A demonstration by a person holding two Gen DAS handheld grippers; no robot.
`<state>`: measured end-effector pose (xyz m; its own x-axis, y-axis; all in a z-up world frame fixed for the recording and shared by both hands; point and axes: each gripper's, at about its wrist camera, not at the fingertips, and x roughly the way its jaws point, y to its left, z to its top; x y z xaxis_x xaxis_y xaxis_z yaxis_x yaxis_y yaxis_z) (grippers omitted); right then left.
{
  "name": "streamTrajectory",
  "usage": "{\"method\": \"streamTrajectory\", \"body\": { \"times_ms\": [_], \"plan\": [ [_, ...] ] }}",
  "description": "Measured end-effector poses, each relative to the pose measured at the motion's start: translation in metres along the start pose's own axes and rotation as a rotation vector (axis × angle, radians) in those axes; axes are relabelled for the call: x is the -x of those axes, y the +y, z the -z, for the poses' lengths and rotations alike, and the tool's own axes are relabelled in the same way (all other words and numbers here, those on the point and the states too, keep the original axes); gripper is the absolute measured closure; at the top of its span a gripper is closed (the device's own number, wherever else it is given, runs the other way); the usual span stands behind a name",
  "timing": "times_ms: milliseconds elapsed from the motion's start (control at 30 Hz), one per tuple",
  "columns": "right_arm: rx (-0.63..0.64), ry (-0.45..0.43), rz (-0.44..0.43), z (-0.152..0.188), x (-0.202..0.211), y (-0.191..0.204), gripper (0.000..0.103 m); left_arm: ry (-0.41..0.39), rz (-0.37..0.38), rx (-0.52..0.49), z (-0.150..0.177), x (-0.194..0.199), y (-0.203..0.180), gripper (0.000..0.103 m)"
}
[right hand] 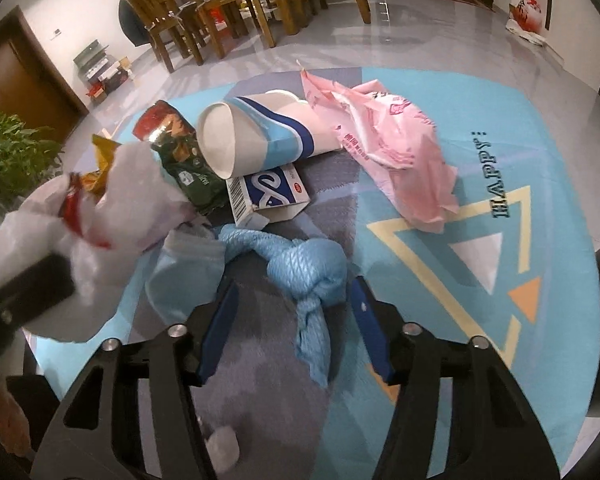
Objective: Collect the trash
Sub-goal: 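Grasp the blue cloth with the right tool while the left grasps the grey plastic bag, then carry the cloth and grey bag over the black bin and release both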
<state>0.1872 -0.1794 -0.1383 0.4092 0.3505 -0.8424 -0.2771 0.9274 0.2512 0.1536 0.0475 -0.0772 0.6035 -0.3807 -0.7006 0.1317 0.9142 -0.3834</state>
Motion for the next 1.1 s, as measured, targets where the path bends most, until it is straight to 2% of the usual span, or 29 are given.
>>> {"method": "streamTrajectory", "body": {
  "times_ms": [67, 100, 233, 667, 1100],
  "plan": [
    [0.012, 0.005, 0.041, 0.0, -0.004, 0.001, 0.06, 0.009, 0.003, 0.021, 0.001, -0.002, 0.004, 0.077],
    [0.01, 0.006, 0.047, -0.001, -0.004, 0.001, 0.071, 0.01, 0.001, 0.025, 0.002, -0.002, 0.006, 0.076],
    [-0.022, -0.015, 0.043, 0.0, 0.007, -0.005, 0.08, 0.013, -0.014, 0.027, 0.001, -0.004, 0.005, 0.076],
    [-0.091, -0.184, 0.008, 0.019, 0.086, -0.042, 0.081, 0.012, -0.066, -0.059, 0.003, -0.008, -0.02, 0.076],
    [-0.186, -0.352, -0.041, 0.037, 0.146, -0.076, 0.081, -0.012, -0.107, -0.208, 0.001, -0.001, -0.086, 0.076]
  ]
}}
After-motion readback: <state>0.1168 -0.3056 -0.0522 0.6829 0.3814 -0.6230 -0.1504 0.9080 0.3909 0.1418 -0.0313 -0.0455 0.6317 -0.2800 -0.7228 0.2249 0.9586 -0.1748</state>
